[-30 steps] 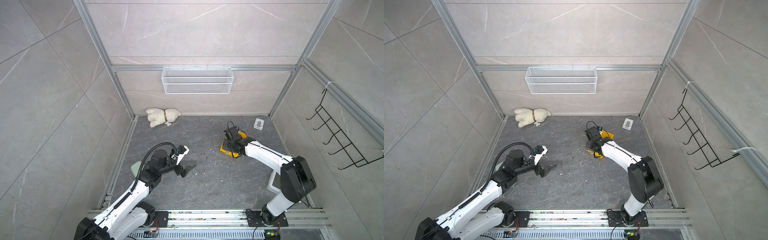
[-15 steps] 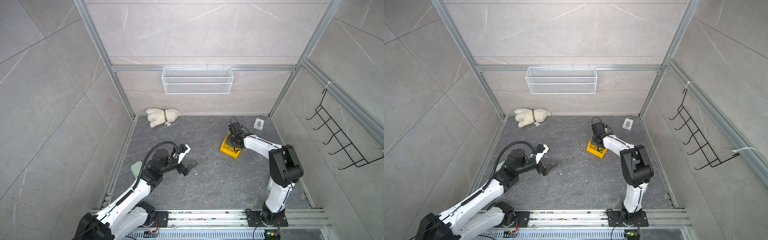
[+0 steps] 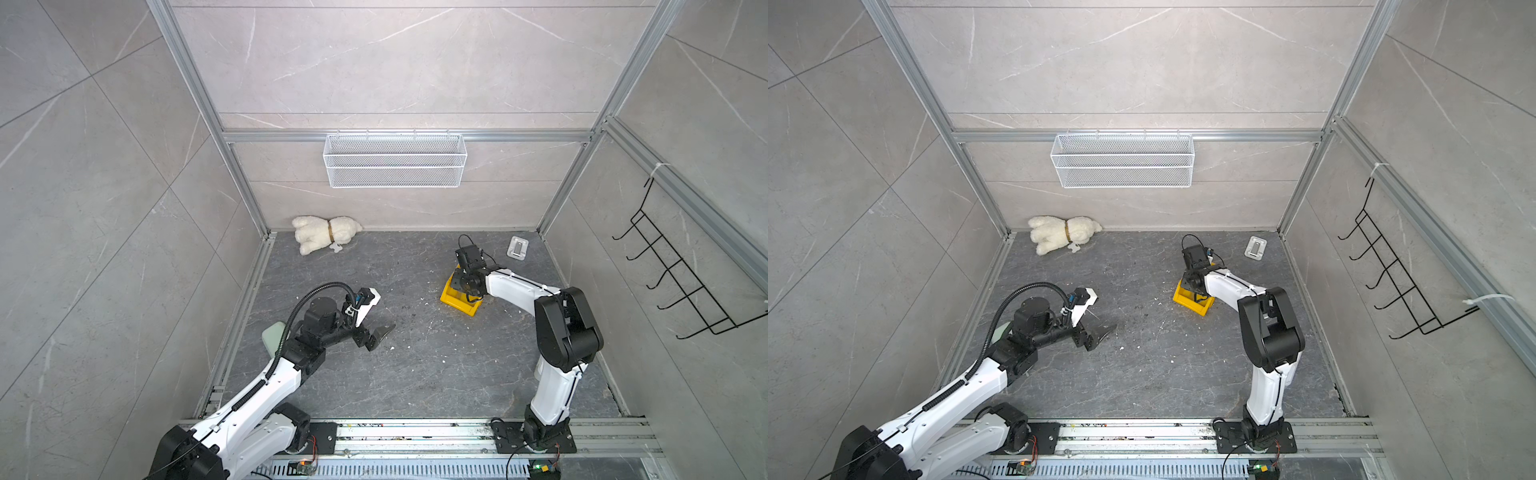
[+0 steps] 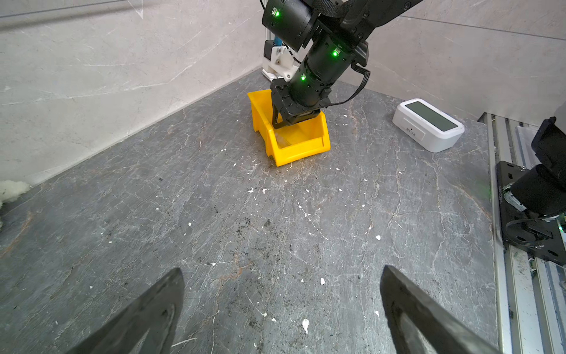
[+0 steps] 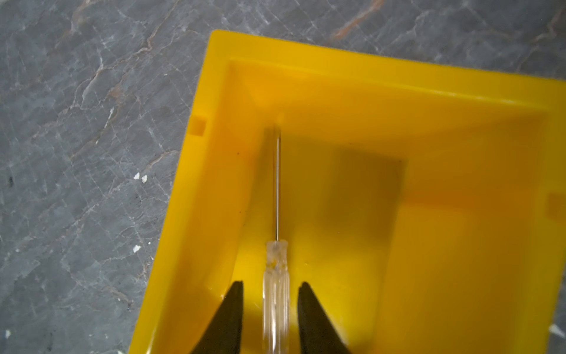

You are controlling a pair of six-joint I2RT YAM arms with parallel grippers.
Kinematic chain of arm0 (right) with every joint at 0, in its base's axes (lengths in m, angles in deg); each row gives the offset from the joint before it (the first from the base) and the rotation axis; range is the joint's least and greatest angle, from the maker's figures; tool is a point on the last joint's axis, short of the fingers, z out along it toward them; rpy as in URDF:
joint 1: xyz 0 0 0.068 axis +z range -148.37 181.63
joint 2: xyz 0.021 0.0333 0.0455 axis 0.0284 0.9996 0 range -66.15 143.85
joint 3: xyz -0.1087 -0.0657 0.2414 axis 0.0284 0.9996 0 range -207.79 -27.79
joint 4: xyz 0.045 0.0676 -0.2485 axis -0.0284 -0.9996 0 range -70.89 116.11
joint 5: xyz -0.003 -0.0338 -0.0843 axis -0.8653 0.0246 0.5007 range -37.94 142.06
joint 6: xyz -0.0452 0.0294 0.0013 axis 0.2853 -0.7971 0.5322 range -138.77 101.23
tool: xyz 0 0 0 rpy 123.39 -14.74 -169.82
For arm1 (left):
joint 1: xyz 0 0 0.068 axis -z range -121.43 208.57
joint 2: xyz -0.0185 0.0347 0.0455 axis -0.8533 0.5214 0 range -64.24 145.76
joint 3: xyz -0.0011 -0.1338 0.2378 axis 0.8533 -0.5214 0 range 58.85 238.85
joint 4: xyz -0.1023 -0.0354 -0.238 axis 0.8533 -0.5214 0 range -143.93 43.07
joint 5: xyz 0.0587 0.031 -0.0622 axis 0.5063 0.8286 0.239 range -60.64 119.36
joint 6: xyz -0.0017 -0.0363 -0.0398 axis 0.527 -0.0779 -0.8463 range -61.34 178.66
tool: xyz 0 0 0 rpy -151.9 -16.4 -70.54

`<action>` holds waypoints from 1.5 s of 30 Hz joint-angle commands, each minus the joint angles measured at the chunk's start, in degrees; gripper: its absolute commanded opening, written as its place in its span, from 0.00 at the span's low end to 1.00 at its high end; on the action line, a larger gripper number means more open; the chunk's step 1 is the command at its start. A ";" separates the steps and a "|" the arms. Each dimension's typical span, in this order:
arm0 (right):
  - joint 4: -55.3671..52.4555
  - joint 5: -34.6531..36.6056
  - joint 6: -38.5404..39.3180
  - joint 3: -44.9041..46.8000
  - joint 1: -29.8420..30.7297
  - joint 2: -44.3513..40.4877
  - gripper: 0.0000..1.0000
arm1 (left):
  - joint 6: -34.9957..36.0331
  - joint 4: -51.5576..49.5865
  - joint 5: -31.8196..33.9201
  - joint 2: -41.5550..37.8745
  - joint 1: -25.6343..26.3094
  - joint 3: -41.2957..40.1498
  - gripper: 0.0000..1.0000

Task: Put the screwdriver in the bin
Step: Place the screwdriver into the bin, then reset both arms

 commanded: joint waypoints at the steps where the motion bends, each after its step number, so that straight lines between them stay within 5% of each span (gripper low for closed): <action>1: 0.37 -0.14 0.55 1.03 -0.14 -3.17 0.41 | 0.17 1.66 -0.01 -0.93 0.32 1.15 1.00; 6: 0.26 -0.93 1.88 2.83 -0.15 -7.58 0.47 | -0.56 0.32 3.15 -1.73 0.31 1.22 1.00; 16: 15.16 3.09 15.94 17.32 -0.72 -25.58 0.98 | -3.23 -6.23 22.18 -3.08 -7.20 1.34 1.00; 24: 42.75 12.20 32.47 36.42 -2.13 -34.54 0.99 | -6.43 5.13 35.92 -2.94 -18.97 -9.47 1.00; 29: 46.99 13.74 36.55 42.43 -3.35 -35.10 0.99 | -5.85 10.20 39.97 -1.91 -23.82 -14.57 1.00; 37: 60.09 11.58 34.82 51.31 -6.20 -30.48 0.99 | -6.87 23.00 36.85 2.99 -27.95 -19.24 1.00; 45: 79.48 2.71 34.69 58.73 -9.20 -23.03 0.99 | -9.31 37.71 33.46 18.63 -29.06 -15.28 1.00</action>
